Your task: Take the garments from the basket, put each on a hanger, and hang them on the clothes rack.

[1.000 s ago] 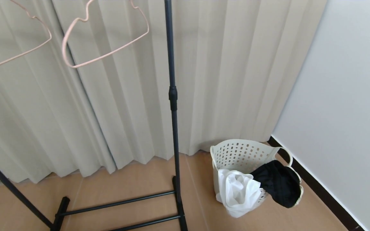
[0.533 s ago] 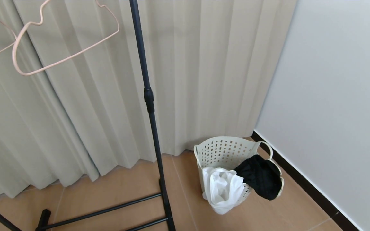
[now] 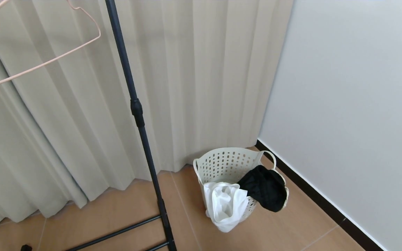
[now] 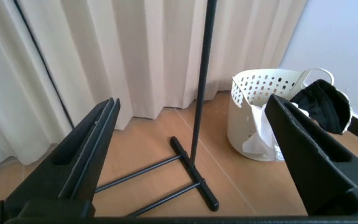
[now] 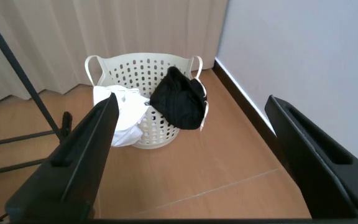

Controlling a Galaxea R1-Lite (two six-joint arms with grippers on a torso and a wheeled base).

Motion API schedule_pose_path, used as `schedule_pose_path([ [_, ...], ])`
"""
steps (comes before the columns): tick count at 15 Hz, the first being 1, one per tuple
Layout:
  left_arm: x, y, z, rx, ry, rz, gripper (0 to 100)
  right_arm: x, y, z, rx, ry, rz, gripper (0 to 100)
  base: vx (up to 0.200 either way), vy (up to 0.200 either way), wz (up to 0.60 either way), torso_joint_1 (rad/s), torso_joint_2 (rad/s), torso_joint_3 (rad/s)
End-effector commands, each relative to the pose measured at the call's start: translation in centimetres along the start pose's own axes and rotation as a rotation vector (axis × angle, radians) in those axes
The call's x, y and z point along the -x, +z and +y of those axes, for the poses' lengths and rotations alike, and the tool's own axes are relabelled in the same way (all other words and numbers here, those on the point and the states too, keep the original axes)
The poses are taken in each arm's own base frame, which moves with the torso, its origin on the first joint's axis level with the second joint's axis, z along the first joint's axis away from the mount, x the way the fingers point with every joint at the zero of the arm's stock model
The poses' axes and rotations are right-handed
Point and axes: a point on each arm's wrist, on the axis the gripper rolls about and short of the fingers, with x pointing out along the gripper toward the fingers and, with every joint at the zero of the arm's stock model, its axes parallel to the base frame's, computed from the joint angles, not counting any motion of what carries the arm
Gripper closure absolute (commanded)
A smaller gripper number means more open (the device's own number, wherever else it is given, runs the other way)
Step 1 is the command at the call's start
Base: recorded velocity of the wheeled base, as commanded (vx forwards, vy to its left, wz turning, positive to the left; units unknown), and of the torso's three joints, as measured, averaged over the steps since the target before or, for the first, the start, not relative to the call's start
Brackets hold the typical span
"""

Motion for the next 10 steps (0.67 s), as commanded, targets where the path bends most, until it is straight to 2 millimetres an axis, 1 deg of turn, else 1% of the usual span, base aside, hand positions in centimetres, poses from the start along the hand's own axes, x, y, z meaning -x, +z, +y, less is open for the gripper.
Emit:
schedule_pose_path([
  [1, -0.01, 0.00, 0.00, 0.000, 0.000, 0.001, 0, 0.00, 0.00, 0.00, 0.000, 0.001, 0.000, 0, 0.000, 0.000, 0.00, 0.000, 0.00, 0.000],
  [5, -0.01, 0.00, 0.00, 0.000, 0.000, 0.001, 0, 0.00, 0.00, 0.00, 0.000, 0.001, 0.000, 0, 0.000, 0.000, 0.00, 0.002, 0.00, -0.014],
  [9, -0.01, 0.00, 0.00, 0.000, 0.000, 0.001, 0, 0.02, -0.01, 0.00, 0.003, -0.002, -0.003, 0, 0.000, 0.000, 0.00, -0.004, 0.00, -0.157],
  [10, -0.01, -0.01, 0.00, -0.001, -0.003, 0.003, 0, 0.38, -0.13, 0.09, -0.004, -0.042, -0.063, 0, 0.000, 0.000, 0.00, 0.002, 0.00, -0.193],
])
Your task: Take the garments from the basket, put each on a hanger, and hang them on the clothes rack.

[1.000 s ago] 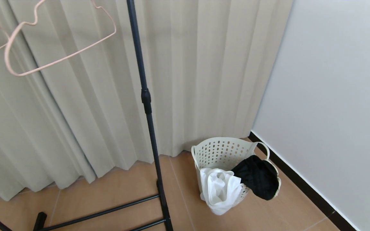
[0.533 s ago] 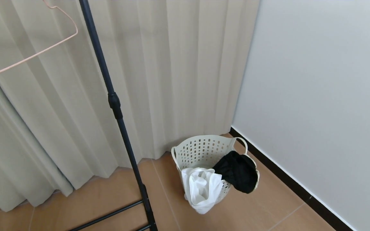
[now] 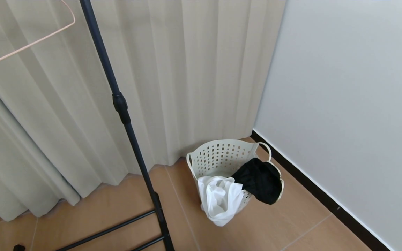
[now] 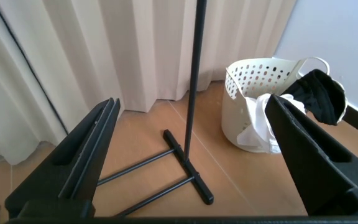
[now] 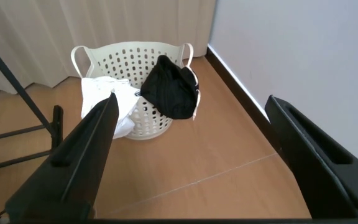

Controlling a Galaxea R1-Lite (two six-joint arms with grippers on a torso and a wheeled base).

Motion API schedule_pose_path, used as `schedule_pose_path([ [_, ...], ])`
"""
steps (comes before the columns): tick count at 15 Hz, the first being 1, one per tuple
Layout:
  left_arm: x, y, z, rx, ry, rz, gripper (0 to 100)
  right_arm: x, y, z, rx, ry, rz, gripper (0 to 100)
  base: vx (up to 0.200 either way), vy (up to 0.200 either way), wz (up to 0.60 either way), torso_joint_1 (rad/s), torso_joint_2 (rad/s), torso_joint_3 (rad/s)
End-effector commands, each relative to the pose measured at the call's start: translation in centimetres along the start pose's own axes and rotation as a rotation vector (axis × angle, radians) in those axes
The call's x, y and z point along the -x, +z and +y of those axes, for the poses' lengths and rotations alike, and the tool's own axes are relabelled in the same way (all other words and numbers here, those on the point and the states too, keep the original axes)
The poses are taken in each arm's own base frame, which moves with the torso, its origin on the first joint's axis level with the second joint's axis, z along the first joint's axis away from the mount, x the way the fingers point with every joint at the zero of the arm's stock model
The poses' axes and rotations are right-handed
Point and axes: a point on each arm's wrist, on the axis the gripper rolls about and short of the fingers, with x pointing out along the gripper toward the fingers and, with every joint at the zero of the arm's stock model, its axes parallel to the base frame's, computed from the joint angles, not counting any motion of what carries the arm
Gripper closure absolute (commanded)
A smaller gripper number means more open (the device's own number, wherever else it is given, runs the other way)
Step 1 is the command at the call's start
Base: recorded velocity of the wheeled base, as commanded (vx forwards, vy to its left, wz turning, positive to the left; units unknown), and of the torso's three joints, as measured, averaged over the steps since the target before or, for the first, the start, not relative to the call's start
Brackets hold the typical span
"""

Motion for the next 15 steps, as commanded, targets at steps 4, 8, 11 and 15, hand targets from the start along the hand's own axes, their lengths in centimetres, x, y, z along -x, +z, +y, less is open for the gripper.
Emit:
schedule_pose_path([
  [4, -0.01, 0.00, 0.00, 0.001, 0.000, 0.001, 0, 0.34, -0.13, 0.08, -0.001, -0.031, -0.054, 0, 0.000, 0.000, 0.00, 0.005, 0.00, -0.189],
  [8, -0.01, 0.00, 0.00, 0.003, 0.000, 0.001, 0, 0.34, -0.13, 0.08, -0.001, -0.031, -0.054, 0, 0.000, 0.000, 0.00, 0.004, 0.00, -0.198],
  [11, -0.01, 0.00, 0.00, 0.006, 0.000, 0.001, 0, 0.34, -0.13, 0.08, -0.001, -0.031, -0.054, 0, 0.000, 0.000, 0.00, 0.002, 0.00, -0.198],
  [15, -0.01, 0.00, 0.00, 0.008, 0.000, 0.001, 0, 0.34, -0.13, 0.08, -0.001, -0.031, -0.054, 0, 0.000, 0.000, 0.00, 0.002, 0.00, -0.198],
])
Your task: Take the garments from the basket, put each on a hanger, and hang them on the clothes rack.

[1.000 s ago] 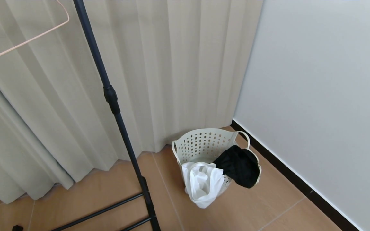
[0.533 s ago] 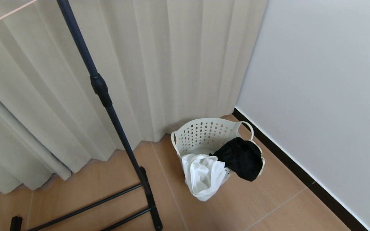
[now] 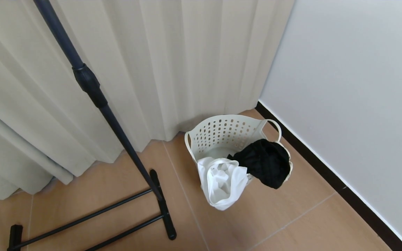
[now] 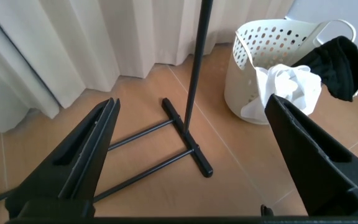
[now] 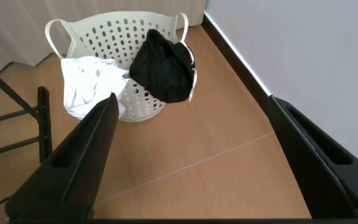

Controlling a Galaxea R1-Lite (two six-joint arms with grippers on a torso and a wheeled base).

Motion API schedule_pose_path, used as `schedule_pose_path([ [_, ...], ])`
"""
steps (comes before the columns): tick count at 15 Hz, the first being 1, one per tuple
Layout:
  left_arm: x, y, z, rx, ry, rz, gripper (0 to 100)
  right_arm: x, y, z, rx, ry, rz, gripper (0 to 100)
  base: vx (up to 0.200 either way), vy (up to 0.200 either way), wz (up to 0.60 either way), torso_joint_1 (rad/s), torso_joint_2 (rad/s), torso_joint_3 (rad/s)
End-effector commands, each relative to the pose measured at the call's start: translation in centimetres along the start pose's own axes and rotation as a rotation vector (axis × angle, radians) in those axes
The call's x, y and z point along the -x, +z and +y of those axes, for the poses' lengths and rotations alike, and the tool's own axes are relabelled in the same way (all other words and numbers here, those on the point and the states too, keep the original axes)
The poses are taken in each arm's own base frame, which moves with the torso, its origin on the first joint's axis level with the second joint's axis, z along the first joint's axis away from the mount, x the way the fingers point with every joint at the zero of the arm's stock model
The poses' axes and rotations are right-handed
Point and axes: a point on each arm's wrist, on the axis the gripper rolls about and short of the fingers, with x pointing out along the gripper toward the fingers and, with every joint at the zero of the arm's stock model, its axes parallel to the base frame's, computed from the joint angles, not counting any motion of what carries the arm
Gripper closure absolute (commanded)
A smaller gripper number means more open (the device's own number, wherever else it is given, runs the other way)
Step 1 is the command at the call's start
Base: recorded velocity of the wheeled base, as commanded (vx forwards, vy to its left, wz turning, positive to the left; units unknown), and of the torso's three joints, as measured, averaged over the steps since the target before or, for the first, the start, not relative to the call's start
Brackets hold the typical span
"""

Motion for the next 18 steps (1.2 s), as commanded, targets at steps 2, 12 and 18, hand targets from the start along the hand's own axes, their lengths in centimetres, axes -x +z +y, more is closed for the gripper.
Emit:
schedule_pose_path([
  [2, 0.0, 0.0, 0.0, 0.000, 0.000, 0.001, 0, 0.0, 0.0, 0.0, 0.000, 0.001, -0.003, 0, 0.000, 0.000, 0.00, 0.002, 0.00, -0.200],
  [12, 0.0, 0.0, 0.0, 0.005, 0.002, -0.003, 0, 0.0, -0.1, 0.0, 0.104, 0.001, 0.001, 0, 0.000, 0.000, 0.00, 0.002, 0.00, -0.187],
  [18, 0.0, 0.0, 0.0, 0.000, 0.002, -0.003, 0, -0.7, 1.3, 0.0, 0.142, 0.015, 0.093, 0, 0.000, 0.000, 0.00, 0.000, 0.00, 0.000],
])
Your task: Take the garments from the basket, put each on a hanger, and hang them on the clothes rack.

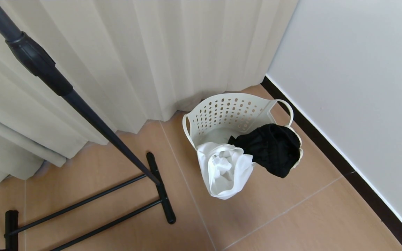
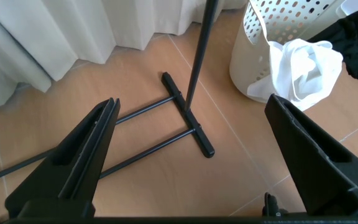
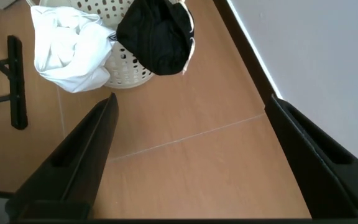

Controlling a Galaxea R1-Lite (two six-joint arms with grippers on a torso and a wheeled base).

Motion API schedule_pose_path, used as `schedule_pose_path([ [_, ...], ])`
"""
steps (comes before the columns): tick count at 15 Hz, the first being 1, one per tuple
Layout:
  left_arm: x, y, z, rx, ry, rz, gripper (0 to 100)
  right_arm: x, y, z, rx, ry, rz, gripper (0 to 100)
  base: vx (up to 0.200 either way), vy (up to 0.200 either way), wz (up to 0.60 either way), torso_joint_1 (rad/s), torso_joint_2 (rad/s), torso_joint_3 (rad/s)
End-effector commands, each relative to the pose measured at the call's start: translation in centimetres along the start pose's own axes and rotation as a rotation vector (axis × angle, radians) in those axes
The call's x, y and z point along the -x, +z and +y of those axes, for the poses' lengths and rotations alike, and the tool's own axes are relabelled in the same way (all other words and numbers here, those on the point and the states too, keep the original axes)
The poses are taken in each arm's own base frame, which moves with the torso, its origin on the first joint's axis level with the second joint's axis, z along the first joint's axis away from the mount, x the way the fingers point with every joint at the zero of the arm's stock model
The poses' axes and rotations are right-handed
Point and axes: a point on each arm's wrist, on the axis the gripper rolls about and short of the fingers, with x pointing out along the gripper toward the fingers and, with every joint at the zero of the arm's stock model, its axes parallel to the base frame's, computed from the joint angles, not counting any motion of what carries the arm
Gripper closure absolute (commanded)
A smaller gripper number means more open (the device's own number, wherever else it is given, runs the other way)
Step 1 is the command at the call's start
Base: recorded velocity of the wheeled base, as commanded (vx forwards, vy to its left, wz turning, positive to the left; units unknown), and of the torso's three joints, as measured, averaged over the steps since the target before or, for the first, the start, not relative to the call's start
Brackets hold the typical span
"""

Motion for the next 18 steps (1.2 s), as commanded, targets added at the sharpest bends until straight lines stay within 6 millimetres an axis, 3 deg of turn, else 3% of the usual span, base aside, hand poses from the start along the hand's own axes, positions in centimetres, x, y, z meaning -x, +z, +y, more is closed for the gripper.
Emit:
schedule_pose_path([
  [1, 0.0, 0.0, 0.0, 0.000, 0.000, 0.001, 0, -1.6, 2.9, -0.3, 0.009, 0.049, 0.133, 0, 0.000, 0.000, 0.00, 0.000, 0.00, 0.000],
  [6, 0.0, 0.0, 0.0, 0.000, 0.000, 0.001, 0, -8.8, 5.5, 0.9, 0.081, 0.429, 0.348, 0, 0.000, 0.000, 0.00, 0.000, 0.00, 0.000],
  [7, 0.0, 0.0, 0.0, 0.000, 0.000, -0.001, 0, -11.7, 6.9, 2.2, 0.151, 0.508, 0.355, 0, 0.000, 0.000, 0.00, 0.000, 0.00, 0.000],
  [9, 0.0, 0.0, 0.0, 0.000, 0.000, -0.001, 0, -15.5, 8.7, 4.7, 0.261, 0.570, 0.371, 0, 0.000, 0.000, 0.00, 0.000, 0.00, 0.000],
  [12, 0.0, 0.0, 0.0, 0.000, 0.000, -0.001, 0, -21.7, 10.3, 8.5, 0.451, 0.544, 0.382, 0, 0.000, 0.000, 0.00, 0.000, 0.00, 0.000],
  [13, 0.0, 0.0, 0.0, 0.000, 0.000, -0.001, 0, -24.8, 11.1, 10.0, 0.556, 0.563, 0.345, 0, 0.000, 0.000, 0.00, 0.000, 0.00, 0.000],
  [16, 0.0, 0.0, 0.0, 0.000, 0.000, -0.001, 0, -30.5, 11.1, 12.8, 0.686, 0.586, 0.309, 0, 0.000, 0.000, 0.00, 0.000, 0.00, 0.000],
  [18, 0.0, 0.0, 0.0, 0.000, 0.000, -0.001, 0, -33.0, 9.0, 14.3, 0.721, 0.612, 0.352, 0, 0.000, 0.000, 0.00, 0.000, 0.00, 0.000],
])
